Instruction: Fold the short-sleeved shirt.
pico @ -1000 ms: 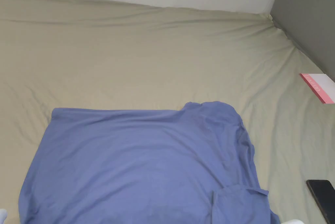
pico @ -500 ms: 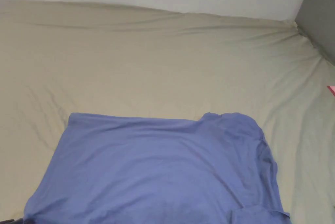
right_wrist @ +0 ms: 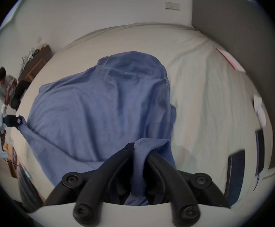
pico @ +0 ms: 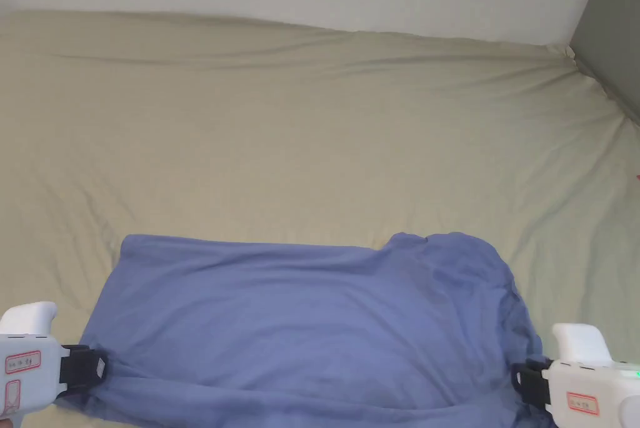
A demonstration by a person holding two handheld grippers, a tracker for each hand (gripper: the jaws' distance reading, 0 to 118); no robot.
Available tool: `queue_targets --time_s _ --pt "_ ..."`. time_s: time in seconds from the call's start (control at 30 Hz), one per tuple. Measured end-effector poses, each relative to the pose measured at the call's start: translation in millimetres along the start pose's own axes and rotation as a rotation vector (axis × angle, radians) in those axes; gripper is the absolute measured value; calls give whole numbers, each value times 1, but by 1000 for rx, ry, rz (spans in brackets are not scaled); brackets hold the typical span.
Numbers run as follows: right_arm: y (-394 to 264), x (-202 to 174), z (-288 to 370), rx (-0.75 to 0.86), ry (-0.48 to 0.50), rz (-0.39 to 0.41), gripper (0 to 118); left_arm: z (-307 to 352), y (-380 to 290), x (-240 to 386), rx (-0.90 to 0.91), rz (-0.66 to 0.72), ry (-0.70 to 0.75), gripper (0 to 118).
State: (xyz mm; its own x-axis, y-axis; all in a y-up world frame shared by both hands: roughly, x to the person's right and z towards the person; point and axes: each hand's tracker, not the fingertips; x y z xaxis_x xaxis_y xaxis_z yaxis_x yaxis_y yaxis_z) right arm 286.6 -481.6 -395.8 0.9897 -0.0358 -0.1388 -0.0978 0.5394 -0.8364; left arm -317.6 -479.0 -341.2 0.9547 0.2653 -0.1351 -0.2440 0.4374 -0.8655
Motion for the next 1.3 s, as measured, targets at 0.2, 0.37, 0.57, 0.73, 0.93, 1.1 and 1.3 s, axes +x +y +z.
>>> queue_targets --time_s 0.2,0.37,0.57,0.73,0.93,1.1,1.3 --pt "11 -3 -28 11 -59 5 8 -28 -1 -12 -68 85 14 38" --pt "-14 -10 -48 -18 -114 86 8 -26 -10 -18 -37 125 -77 112" --pt "-9 -14 -37 20 -159 91 76 16 -7 -8 23 -9 66 110" --pt "-24 -17 29 329 -118 -39 77 64 -40 0 180 -50 126 112" --pt "-64 -45 97 360 -67 21 2 60 -90 5 152 -126 197 65" --pt "-91 -75 129 406 -143 86 1 50 -105 10 87 -96 126 8" --pt "-91 -90 140 392 -51 91 1 35 -92 9 119 -129 149 56"
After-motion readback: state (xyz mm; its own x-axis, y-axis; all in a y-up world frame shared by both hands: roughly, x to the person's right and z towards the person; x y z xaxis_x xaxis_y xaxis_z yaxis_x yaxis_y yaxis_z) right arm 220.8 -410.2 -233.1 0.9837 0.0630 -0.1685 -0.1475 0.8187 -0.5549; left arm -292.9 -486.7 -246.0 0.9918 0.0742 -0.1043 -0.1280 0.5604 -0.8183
